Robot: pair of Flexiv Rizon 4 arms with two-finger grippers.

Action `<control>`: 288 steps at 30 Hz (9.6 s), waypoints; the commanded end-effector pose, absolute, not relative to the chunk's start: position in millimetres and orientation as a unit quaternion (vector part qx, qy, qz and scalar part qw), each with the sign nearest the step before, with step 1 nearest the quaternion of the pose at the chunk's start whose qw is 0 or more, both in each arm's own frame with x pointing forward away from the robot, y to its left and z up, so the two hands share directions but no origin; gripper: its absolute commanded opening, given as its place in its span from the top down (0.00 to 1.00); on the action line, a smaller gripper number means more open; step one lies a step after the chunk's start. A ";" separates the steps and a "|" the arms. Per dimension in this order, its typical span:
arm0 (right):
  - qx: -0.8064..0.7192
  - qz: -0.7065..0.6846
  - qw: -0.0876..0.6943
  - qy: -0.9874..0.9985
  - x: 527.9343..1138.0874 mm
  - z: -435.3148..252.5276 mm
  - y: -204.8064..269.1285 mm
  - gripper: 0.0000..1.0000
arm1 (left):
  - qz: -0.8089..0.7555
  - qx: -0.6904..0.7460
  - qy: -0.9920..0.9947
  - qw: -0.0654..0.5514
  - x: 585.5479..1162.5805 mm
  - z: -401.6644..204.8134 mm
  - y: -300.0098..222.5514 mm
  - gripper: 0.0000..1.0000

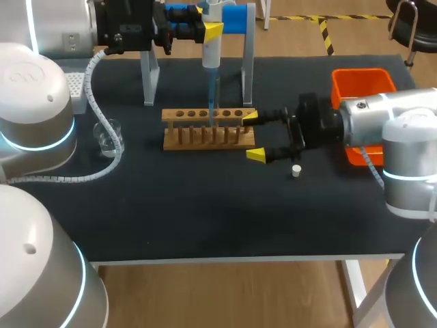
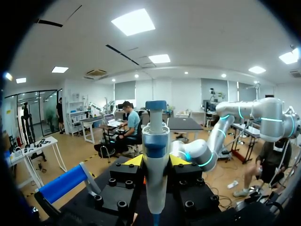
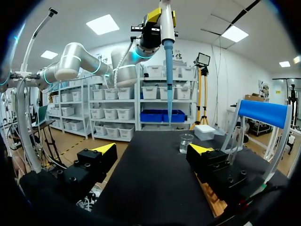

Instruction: Invert the test tube, pick up the pipette, mount the tip to pipette, aspirate from beaker and dispense into the tube, eject the tip, return the pipette, and cap with the stopper.

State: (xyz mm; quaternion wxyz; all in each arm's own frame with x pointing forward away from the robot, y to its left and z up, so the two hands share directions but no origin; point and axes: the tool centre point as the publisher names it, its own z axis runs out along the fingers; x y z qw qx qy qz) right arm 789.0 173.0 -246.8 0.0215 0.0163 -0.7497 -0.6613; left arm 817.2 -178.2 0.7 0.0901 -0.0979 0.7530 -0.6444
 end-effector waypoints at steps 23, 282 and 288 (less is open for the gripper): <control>0.016 -0.661 0.020 -0.750 787.9 -246.2 172.4 0.00 | -0.619 -0.151 0.752 0.167 869.5 -46.6 8.9 1.00; -0.124 -0.515 -0.119 -0.840 835.6 -343.6 409.9 0.00 | -0.626 -0.195 0.731 0.188 944.0 -175.7 79.2 1.00; -0.124 -0.515 -0.119 -0.840 835.6 -343.6 409.9 0.00 | -0.626 -0.195 0.732 0.188 944.7 -178.6 79.5 1.00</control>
